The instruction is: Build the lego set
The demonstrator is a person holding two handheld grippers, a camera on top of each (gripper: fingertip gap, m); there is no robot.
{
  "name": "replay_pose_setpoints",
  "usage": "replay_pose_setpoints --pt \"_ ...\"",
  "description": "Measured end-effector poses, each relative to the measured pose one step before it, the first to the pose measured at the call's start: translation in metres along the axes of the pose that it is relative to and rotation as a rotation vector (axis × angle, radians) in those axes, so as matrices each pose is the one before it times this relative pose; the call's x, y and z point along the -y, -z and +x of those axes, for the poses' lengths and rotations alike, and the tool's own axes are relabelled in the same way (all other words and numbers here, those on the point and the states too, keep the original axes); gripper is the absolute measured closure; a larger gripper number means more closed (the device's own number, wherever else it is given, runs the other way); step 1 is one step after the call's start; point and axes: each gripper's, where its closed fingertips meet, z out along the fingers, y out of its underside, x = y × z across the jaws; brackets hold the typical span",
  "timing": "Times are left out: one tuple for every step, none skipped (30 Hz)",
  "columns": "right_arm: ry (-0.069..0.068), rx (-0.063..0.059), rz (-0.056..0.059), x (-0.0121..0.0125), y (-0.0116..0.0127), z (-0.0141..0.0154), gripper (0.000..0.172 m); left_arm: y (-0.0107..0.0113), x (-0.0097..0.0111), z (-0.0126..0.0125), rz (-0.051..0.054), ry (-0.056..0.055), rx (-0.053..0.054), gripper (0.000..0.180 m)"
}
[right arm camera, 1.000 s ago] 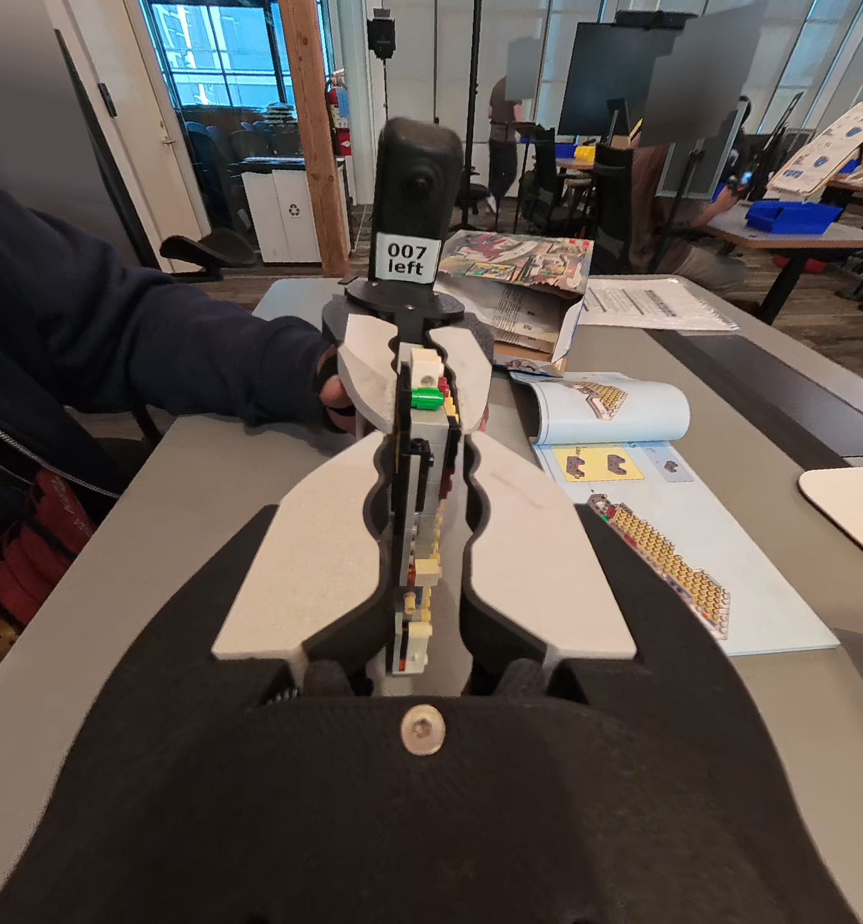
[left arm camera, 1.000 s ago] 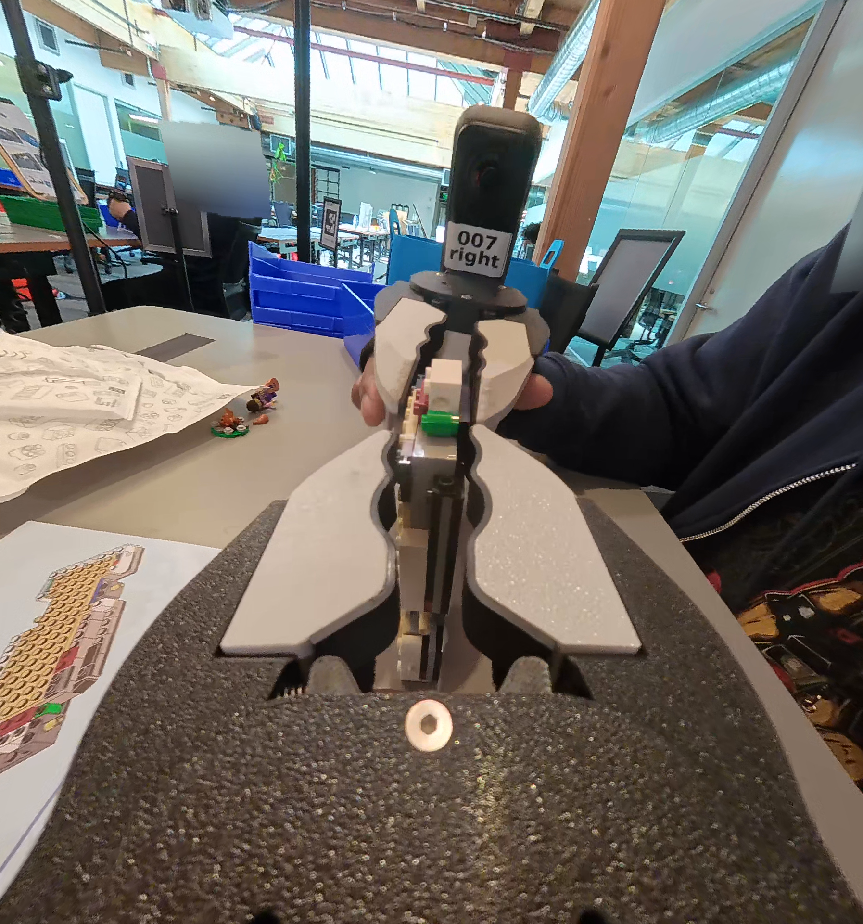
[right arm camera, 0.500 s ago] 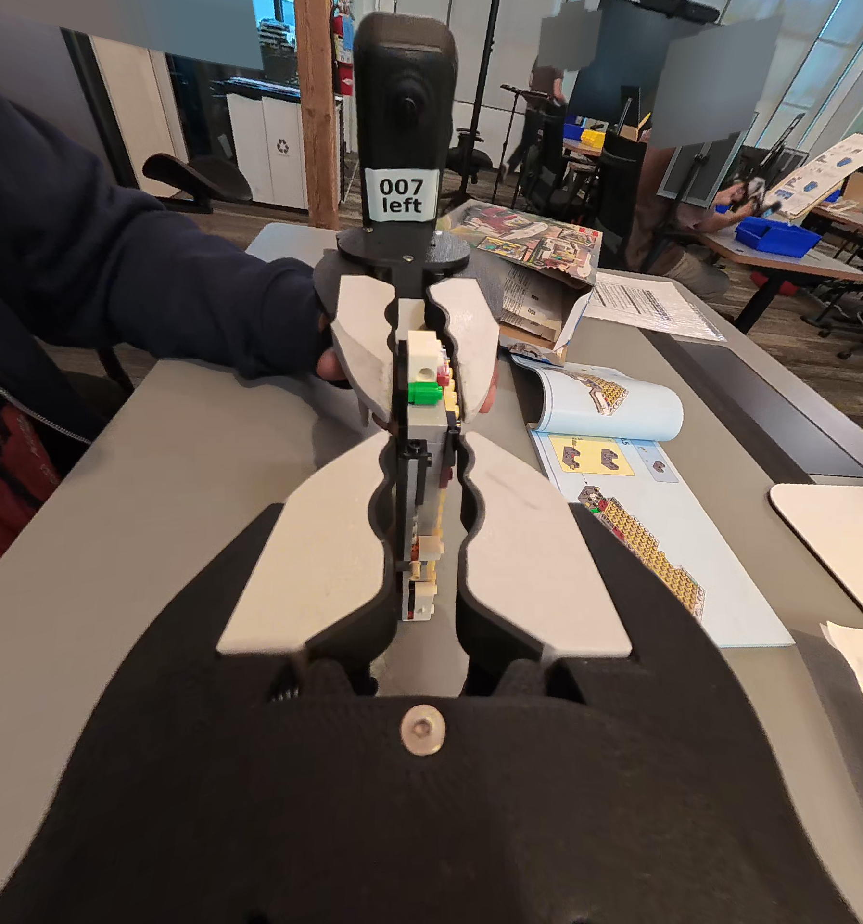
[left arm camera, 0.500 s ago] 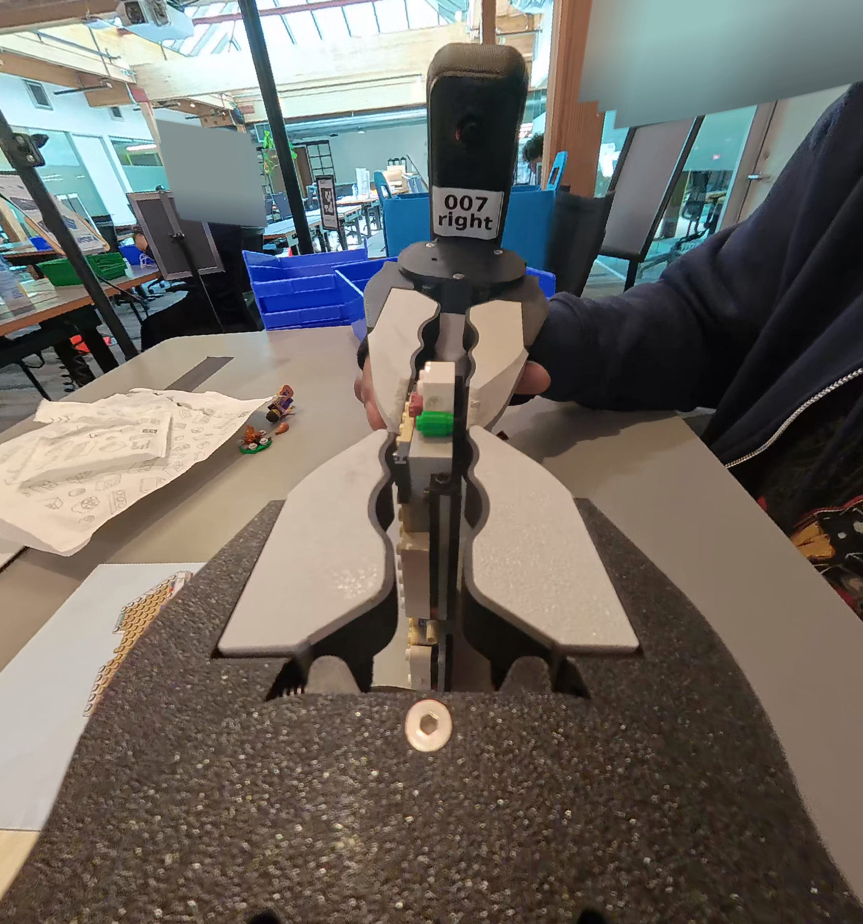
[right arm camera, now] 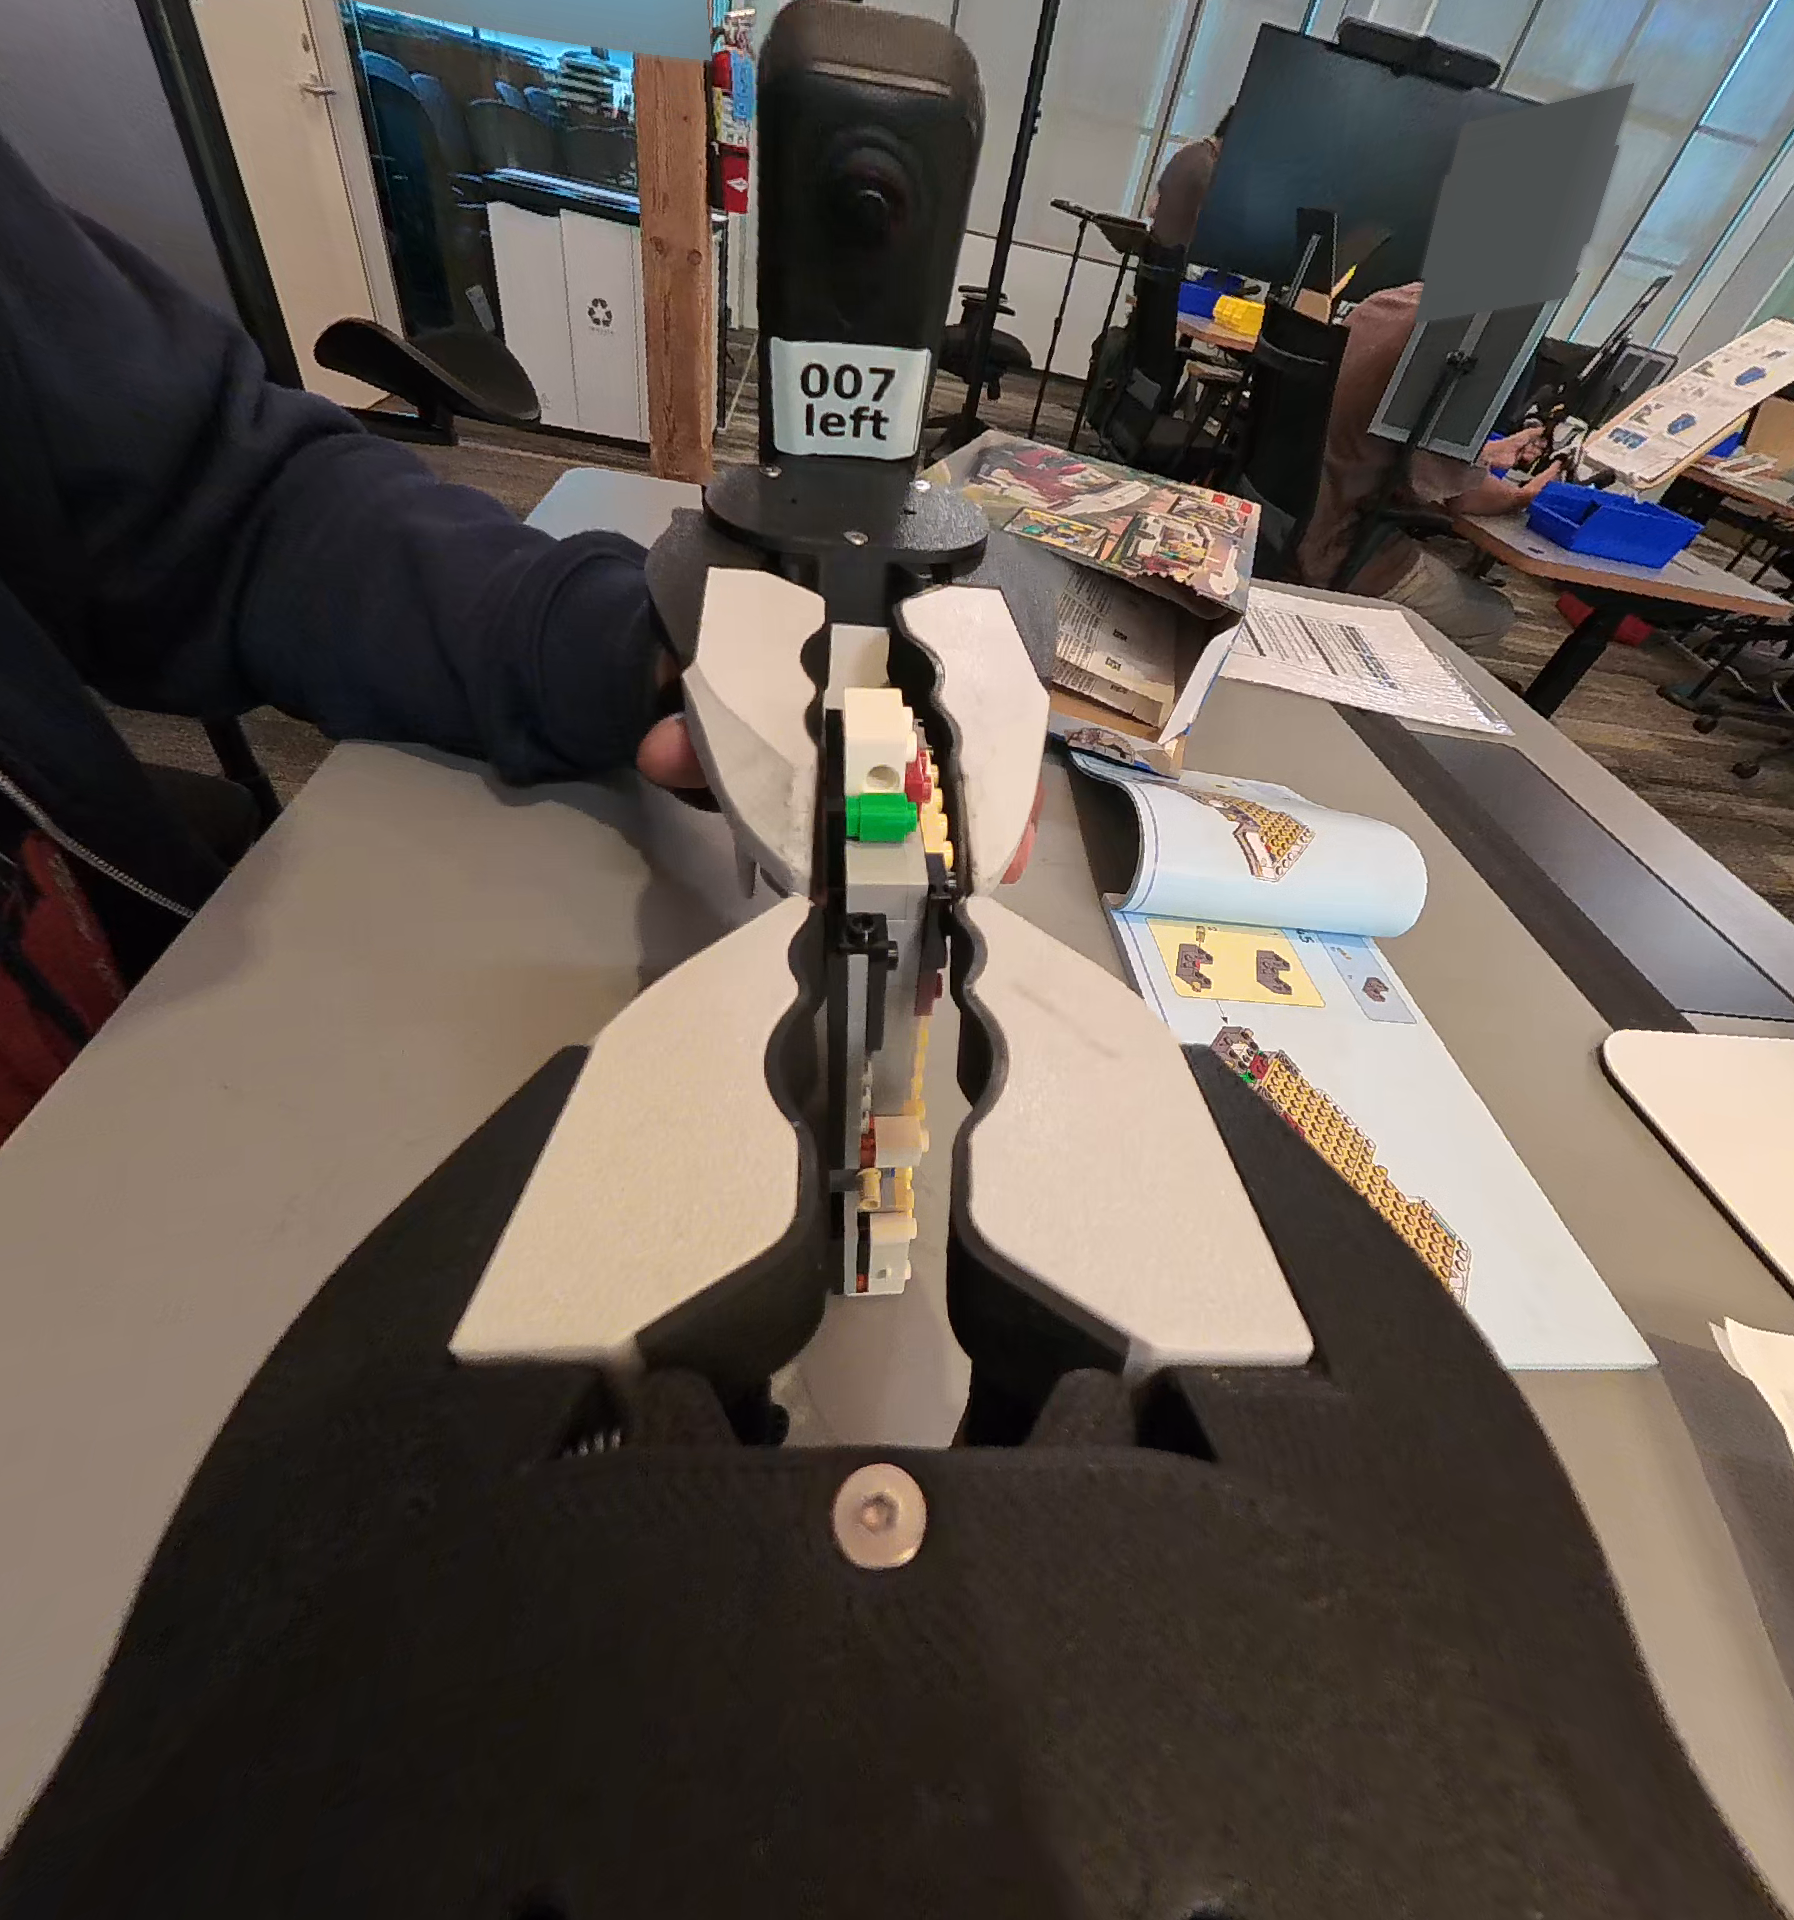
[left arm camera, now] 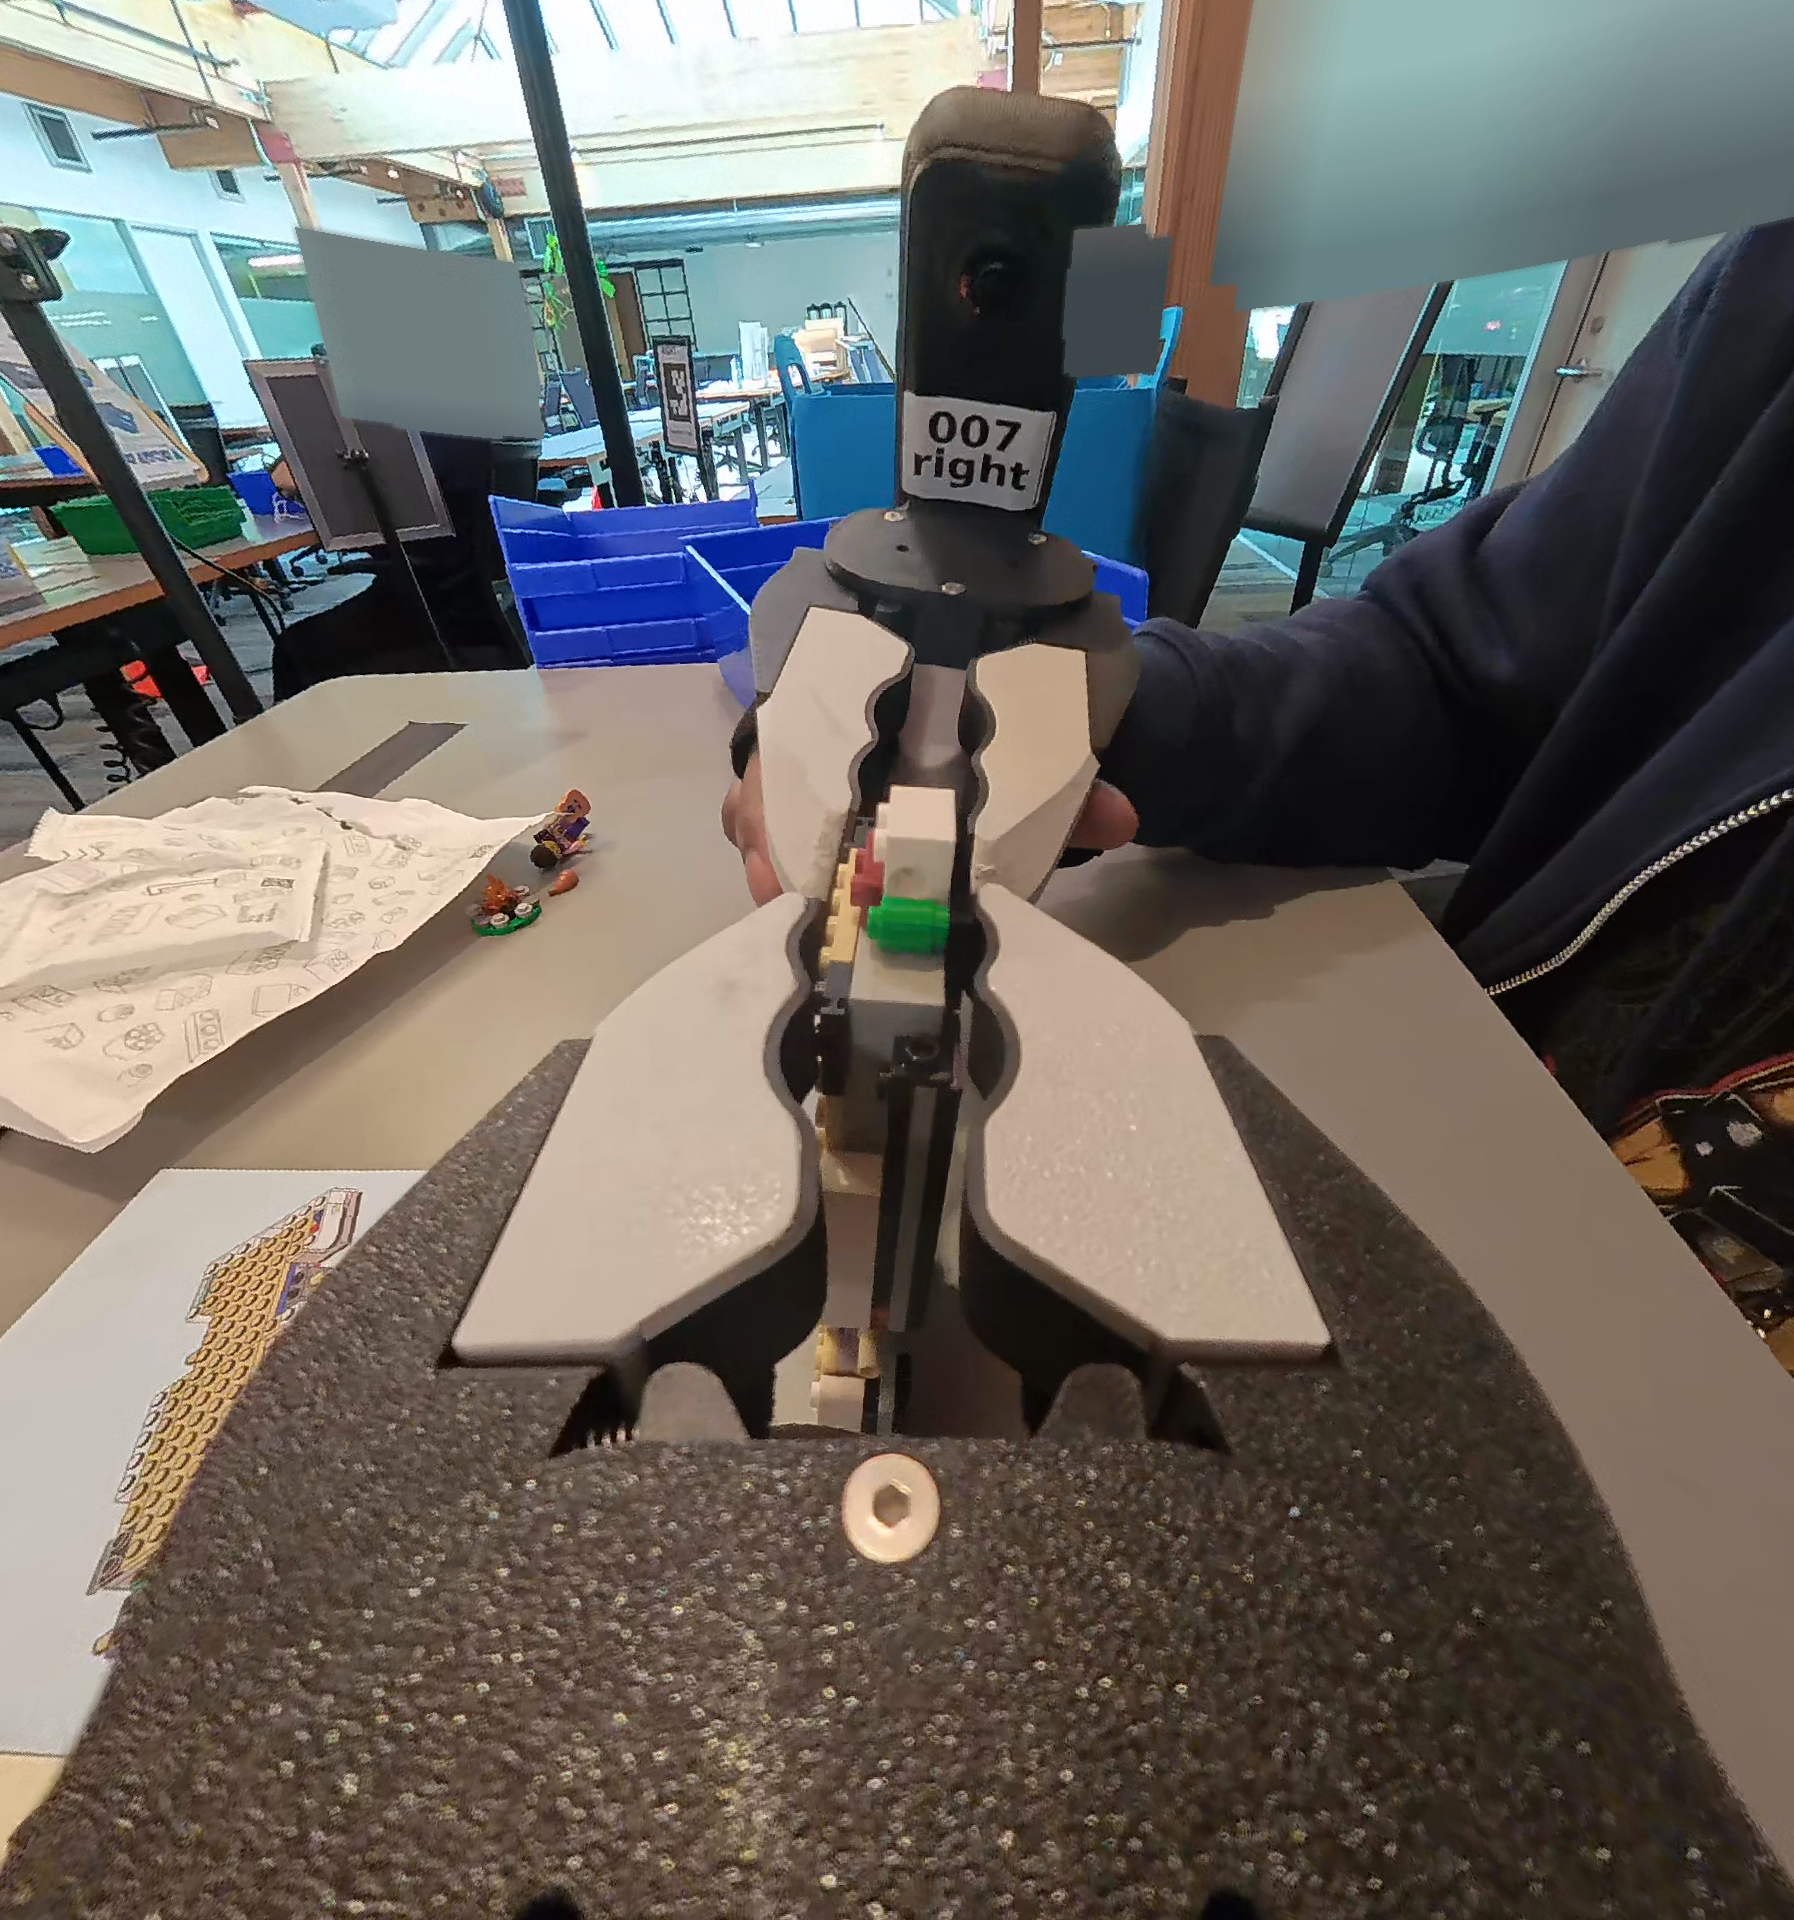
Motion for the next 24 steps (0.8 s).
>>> replay_pose_setpoints --pt "-0.0025 -0.0012 -0.0001 -0.00007 0.00001 0.00033 0.150 0.00002 -0.00001 -0.00038 0.0002 0.0055 0.0005 0.156" --pt "-0.0024 -0.0011 0.0003 -0.00002 -0.00002 0.00032 0.150 -0.00003 0.00007 -0.00031 0.0008 0.0058 0.0001 0.156" --pt "-0.0007 -0.0012 0.0006 -0.00004 -0.00001 0.00017 0.150 -0.00008 -0.00004 -0.00028 0.0015 0.0070 -0.0005 0.156" --pt "-0.0005 -0.0007 0.0005 0.00003 0.00010 0.00007 0.150 -0.00016 -0.00004 -0.00016 0.0014 0.0059 -0.0004 0.156" --pt "-0.0011 0.0000 0.0001 -0.00001 -0.00003 0.00006 0.150 -0.00002 -0.00007 -0.00022 0.0003 0.0022 0.0007 0.156" --pt "-0.0008 0.0001 -0.0002 -0.00008 0.00013 0.00009 0.150 0.00004 -0.00006 -0.00048 -0.0004 -0.0010 0.0020 0.156" --pt "-0.0006 -0.0010 -0.0003 -0.00003 -0.00006 0.00015 0.150 0.00005 0.00001 -0.00009 -0.0015 -0.0006 -0.0003 0.156" --pt "-0.0017 -0.0029 -0.0011 -0.00003 -0.00015 0.00045 0.150 0.00014 -0.00002 -0.00039 -0.0016 0.0004 0.0010 0.156" --pt "-0.0016 -0.0048 -0.0031 -0.00039 -0.00005 0.00082 0.149 0.00020 0.00004 -0.00121 0.0005 0.0009 0.0061 0.157" --pt "0.0020 -0.0028 -0.0040 -0.00042 0.00031 0.00052 0.148 0.00056 0.00025 -0.00115 0.0033 0.0037 0.0041 0.157" --pt "0.0033 -0.0013 -0.0028 -0.00024 0.00059 0.00043 0.148 0.00090 0.00006 -0.00082 0.0044 0.0078 -0.0005 0.157" --pt "0.0007 -0.0025 -0.0025 -0.00002 0.00093 0.00072 0.147 0.00117 0.00013 -0.00156 0.0065 0.0056 0.0041 0.157" --pt "-0.0025 -0.0012 -0.0036 -0.00002 0.00096 0.00077 0.146 0.00118 0.00010 -0.00186 0.0054 0.0053 0.0055 0.157" --pt "-0.0047 -0.0005 -0.0066 -0.00032 0.00101 0.00078 0.145 0.00119 0.00006 -0.00179 0.0034 0.0059 0.0052 0.157" --pt "-0.0050 -0.0029 -0.0108 -0.00086 0.00112 0.00132 0.145 0.00123 0.00044 -0.00210 0.0039 0.0069 0.0064 0.157" --pt "-0.0051 -0.0067 -0.0154 -0.00129 0.00122 0.00177 0.144 0.00147 0.00090 -0.00216 0.0074 0.0083 0.0071 0.157" --pt "-0.0067 -0.0102 -0.0215 -0.00208 0.00130 0.00209 0.144 0.00171 0.00155 -0.00208 0.0099 0.0105 0.0054 0.157" --pt "-0.0078 -0.0116 -0.0253 -0.00291 0.00154 0.00184 0.144 0.00202 0.00150 -0.00226 0.0084 0.0116 0.0046 0.157" --pt "-0.0113 -0.0066 -0.0279 -0.00374 0.00147 0.00067 0.144 0.00211 0.00124 -0.00291 0.0068 0.0110 0.0092 0.157" --pt "-0.0193 -0.0015 -0.0339 -0.00537 0.00144 -0.00061 0.143 0.00223 0.00080 -0.00366 0.0039 0.0093 0.0144 0.157" --pt "-0.0248 -0.0009 -0.0392 -0.00698 0.00085 -0.00159 0.143 0.00214 -0.00016 -0.00408 -0.0021 0.0052 0.0180 0.157" --pt "-0.0238 0.0036 -0.0430 -0.00871 -0.00010 -0.00338 0.142 0.00189 -0.00095 -0.00412 -0.0057 0.0038 0.0200 0.157" --pt "-0.0174 0.0138 -0.0444 -0.00966 -0.00142 -0.00618 0.140 0.00186 -0.00176 -0.00398 -0.0090 0.0073 0.0190 0.157" --pt "-0.0096 0.0154 -0.0412 -0.00971 -0.00294 -0.00742 0.139 0.00153 -0.00198 -0.00384 -0.0095 0.0105 0.0174 0.157"
